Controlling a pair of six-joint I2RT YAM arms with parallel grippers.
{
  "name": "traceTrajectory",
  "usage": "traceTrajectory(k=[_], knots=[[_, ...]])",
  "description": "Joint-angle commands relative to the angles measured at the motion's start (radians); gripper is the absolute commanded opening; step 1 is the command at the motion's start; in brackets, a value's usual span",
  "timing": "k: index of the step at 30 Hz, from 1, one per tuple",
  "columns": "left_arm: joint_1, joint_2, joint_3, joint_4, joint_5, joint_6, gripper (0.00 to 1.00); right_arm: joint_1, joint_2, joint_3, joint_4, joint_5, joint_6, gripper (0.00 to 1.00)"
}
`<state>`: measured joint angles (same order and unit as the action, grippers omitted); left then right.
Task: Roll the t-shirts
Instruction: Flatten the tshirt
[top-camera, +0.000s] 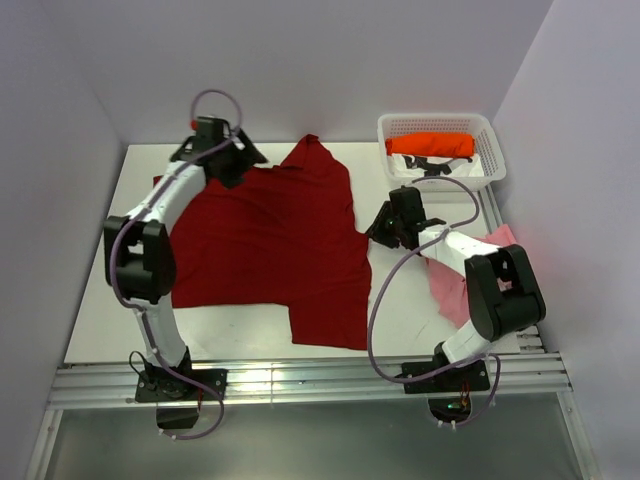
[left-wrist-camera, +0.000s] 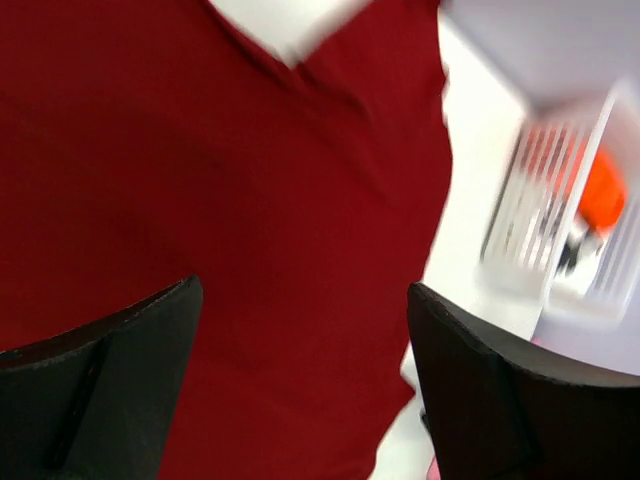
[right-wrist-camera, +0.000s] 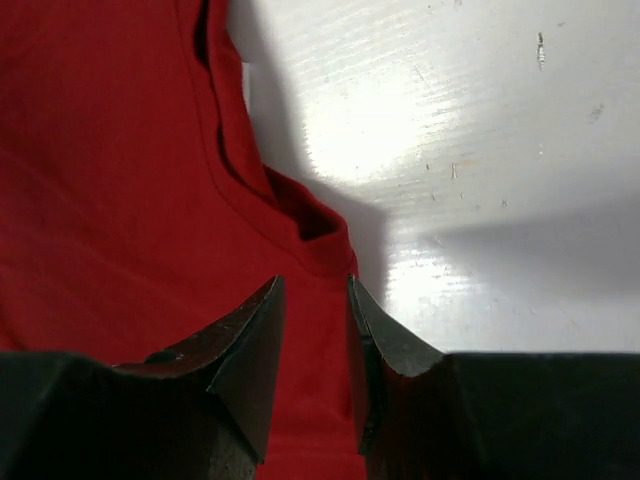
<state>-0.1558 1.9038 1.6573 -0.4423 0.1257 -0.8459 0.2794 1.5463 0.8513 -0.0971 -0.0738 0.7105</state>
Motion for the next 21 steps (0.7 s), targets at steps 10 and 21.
traceTrajectory(k=[10, 21], knots=[[-0.241, 0.185, 0.041, 0.013, 0.046, -0.004, 0.87, -0.003, 0.130, 0.072, 0.094, 0.003, 0.012, 0.33], [-0.264, 0.230, 0.016, 0.045, 0.120, -0.016, 0.87, 0.107, 0.057, 0.061, 0.050, 0.072, -0.013, 0.00]])
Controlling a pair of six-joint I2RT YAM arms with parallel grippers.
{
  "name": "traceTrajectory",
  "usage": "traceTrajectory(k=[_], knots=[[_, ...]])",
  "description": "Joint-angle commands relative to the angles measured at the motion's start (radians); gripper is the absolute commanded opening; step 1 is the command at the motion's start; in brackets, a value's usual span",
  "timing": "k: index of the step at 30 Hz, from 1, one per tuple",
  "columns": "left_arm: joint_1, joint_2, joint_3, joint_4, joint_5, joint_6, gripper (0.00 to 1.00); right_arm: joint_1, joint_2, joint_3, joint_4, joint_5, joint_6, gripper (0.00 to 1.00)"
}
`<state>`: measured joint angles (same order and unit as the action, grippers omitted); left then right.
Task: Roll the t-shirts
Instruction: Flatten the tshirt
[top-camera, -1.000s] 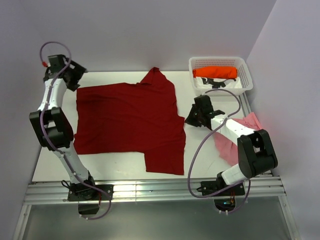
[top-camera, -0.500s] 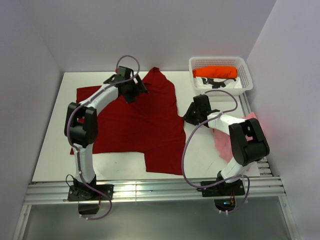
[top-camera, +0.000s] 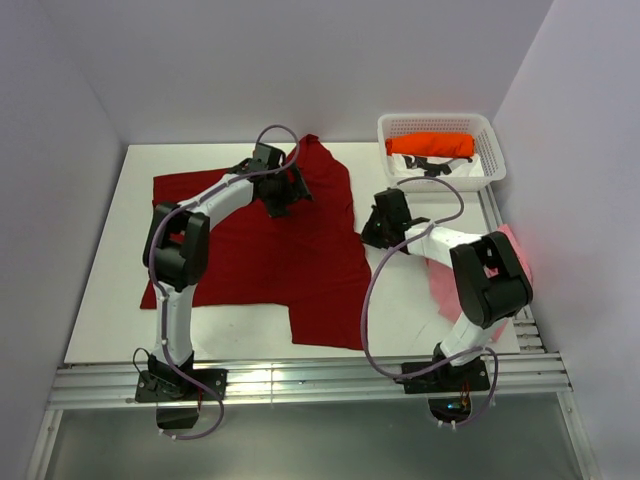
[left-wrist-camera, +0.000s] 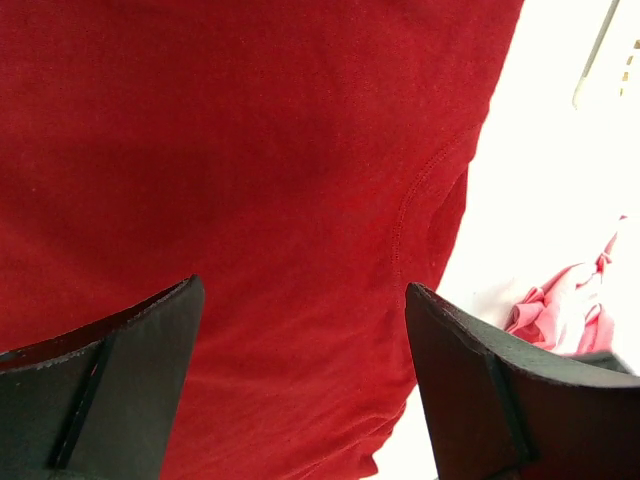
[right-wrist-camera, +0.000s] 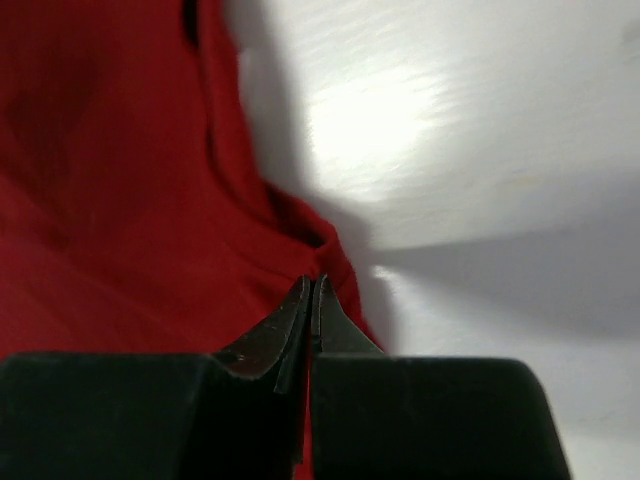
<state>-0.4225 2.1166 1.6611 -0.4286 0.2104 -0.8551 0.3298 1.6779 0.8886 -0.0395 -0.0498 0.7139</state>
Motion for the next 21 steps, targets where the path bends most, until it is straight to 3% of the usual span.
traceTrajectory(k=[1, 4, 5, 6, 7, 9, 13, 17, 21], knots=[[0.001, 0.022, 0.012, 0.036, 0.041, -0.007, 0.87, 0.098, -0.084, 0.024, -0.014, 0.080, -0.017, 0.00], [-0.005, 0.036, 0.025, 0.030, 0.044, -0.004, 0.87, 0.193, -0.116, 0.012, -0.043, 0.165, -0.014, 0.04], [-0.007, 0.040, 0.031, 0.027, 0.044, -0.002, 0.87, 0.215, -0.121, 0.015, -0.069, 0.207, -0.010, 0.11], [-0.009, 0.045, 0.035, 0.025, 0.047, -0.002, 0.87, 0.230, -0.124, 0.015, -0.080, 0.218, -0.007, 0.26], [-0.010, 0.055, 0.045, 0.018, 0.050, -0.001, 0.87, 0.247, -0.135, 0.012, -0.091, 0.228, -0.001, 0.34], [-0.012, 0.068, 0.055, 0.014, 0.053, -0.001, 0.87, 0.247, -0.162, -0.014, -0.088, 0.237, -0.004, 0.39], [-0.012, 0.083, 0.081, 0.007, 0.060, 0.004, 0.87, 0.206, -0.280, -0.091, -0.050, 0.193, -0.016, 0.44], [-0.022, 0.106, 0.121, -0.010, 0.070, 0.013, 0.87, 0.063, -0.340, -0.184, 0.006, 0.078, -0.002, 0.43], [-0.042, 0.137, 0.184, -0.061, 0.075, 0.030, 0.87, -0.052, -0.294, -0.198, 0.029, 0.009, 0.004, 0.40]])
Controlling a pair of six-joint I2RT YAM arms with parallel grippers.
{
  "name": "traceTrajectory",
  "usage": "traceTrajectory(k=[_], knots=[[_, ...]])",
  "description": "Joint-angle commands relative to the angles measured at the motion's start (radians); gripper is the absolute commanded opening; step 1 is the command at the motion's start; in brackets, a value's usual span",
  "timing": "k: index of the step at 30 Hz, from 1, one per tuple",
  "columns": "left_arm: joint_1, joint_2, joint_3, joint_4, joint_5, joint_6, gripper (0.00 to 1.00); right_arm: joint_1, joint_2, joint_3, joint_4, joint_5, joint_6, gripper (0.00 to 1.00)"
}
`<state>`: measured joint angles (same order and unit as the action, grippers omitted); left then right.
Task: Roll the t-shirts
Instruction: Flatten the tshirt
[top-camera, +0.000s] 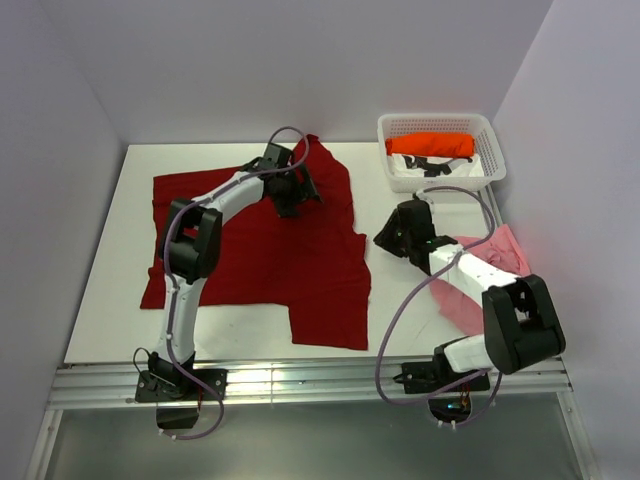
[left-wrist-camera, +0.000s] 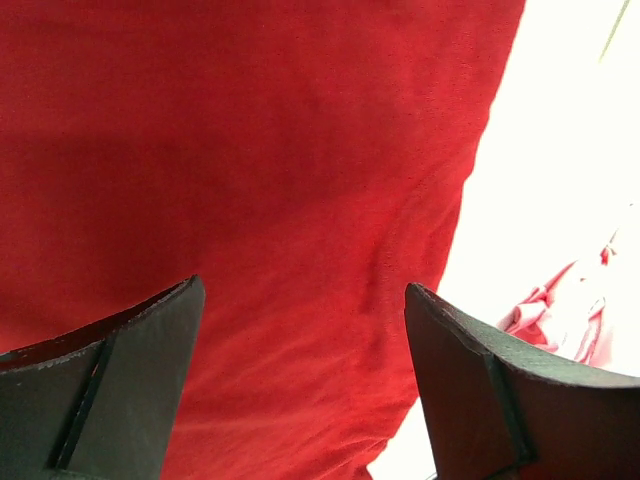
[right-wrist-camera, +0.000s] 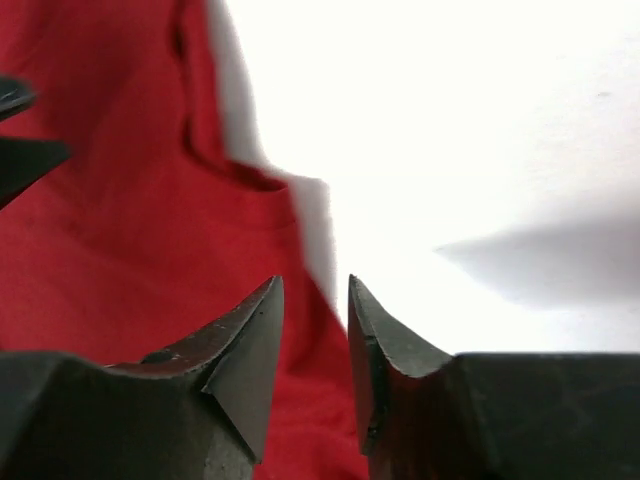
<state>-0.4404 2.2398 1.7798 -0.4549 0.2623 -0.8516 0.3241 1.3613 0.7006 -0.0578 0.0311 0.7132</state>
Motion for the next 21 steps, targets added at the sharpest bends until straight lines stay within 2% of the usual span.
traceTrajectory(k=[1, 9, 12, 16, 21], knots=[[-0.038, 0.017, 0.078, -0.037, 0.028, 0.031, 0.86, -0.054, 0.041, -0.010, 0.055, -0.107, 0.015, 0.39], [-0.115, 0.003, 0.072, -0.077, 0.025, 0.048, 0.82, -0.102, 0.245, 0.022, 0.199, -0.266, 0.066, 0.36], [-0.129, -0.008, 0.050, -0.085, 0.031, 0.051, 0.74, -0.103, 0.294, 0.045, 0.199, -0.250, 0.069, 0.36], [-0.144, -0.020, -0.011, -0.056, 0.035, 0.043, 0.55, -0.108, 0.318, 0.059, 0.220, -0.250, 0.069, 0.36], [-0.161, 0.017, 0.019, -0.065, 0.048, 0.045, 0.48, -0.108, 0.335, 0.057, 0.280, -0.304, 0.071, 0.35]])
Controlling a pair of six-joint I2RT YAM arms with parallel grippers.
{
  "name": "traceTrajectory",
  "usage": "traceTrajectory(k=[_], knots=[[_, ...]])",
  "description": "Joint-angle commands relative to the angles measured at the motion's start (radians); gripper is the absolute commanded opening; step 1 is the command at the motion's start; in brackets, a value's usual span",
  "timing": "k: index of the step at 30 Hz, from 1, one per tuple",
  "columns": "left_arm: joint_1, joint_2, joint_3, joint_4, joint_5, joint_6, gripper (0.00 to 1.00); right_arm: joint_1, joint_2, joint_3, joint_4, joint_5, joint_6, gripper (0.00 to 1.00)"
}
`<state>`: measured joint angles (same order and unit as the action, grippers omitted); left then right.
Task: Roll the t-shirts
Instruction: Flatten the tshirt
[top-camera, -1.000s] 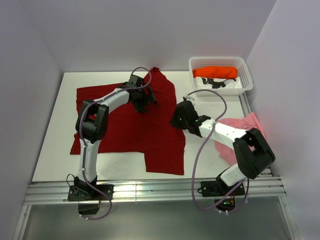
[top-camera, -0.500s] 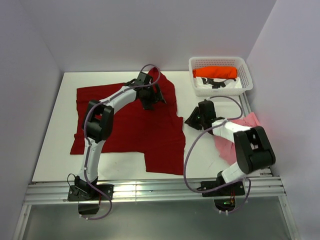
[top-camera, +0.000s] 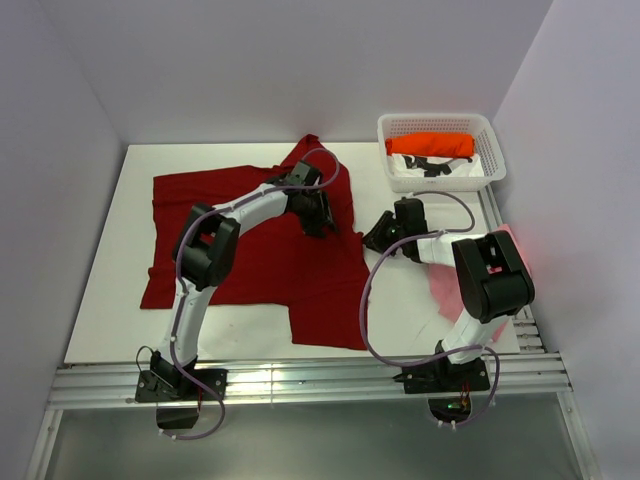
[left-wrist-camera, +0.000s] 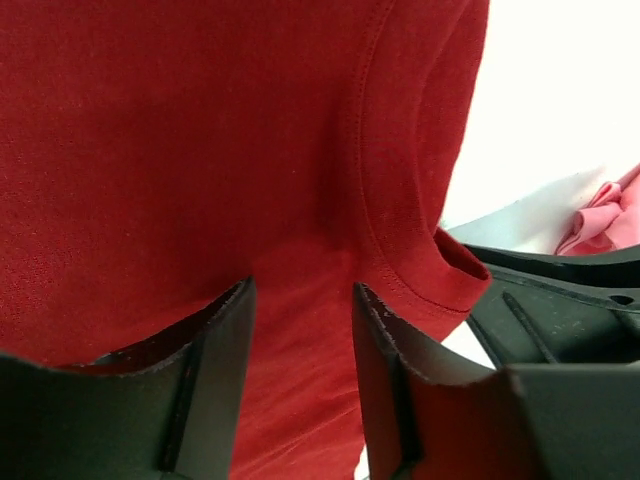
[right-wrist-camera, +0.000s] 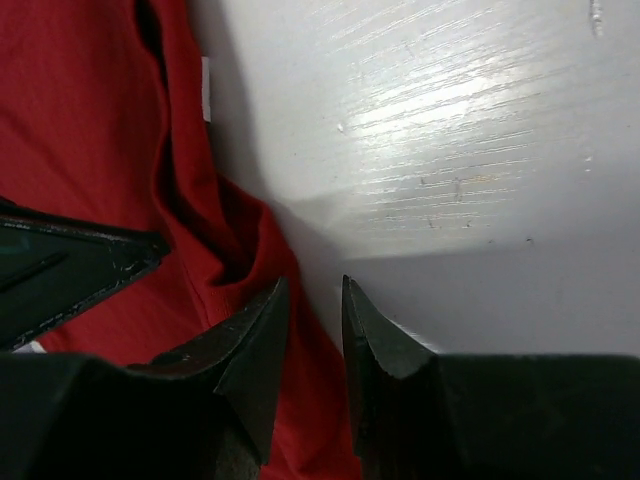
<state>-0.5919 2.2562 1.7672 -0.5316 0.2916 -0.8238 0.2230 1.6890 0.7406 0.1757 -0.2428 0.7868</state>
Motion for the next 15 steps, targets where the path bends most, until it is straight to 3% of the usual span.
traceTrajectory(k=[1, 8, 15], knots=[[-0.011, 0.005, 0.038, 0.012, 0.021, 0.017, 0.46, -0.007, -0.002, 0.005, 0.076, -0.041, -0.007, 0.35], [-0.019, 0.040, 0.063, 0.015, 0.032, 0.011, 0.41, 0.016, -0.037, -0.030, 0.185, -0.130, -0.027, 0.34], [-0.019, 0.045, 0.075, 0.005, 0.037, 0.011, 0.40, 0.098, -0.029, 0.008, 0.157, -0.109, -0.090, 0.33]])
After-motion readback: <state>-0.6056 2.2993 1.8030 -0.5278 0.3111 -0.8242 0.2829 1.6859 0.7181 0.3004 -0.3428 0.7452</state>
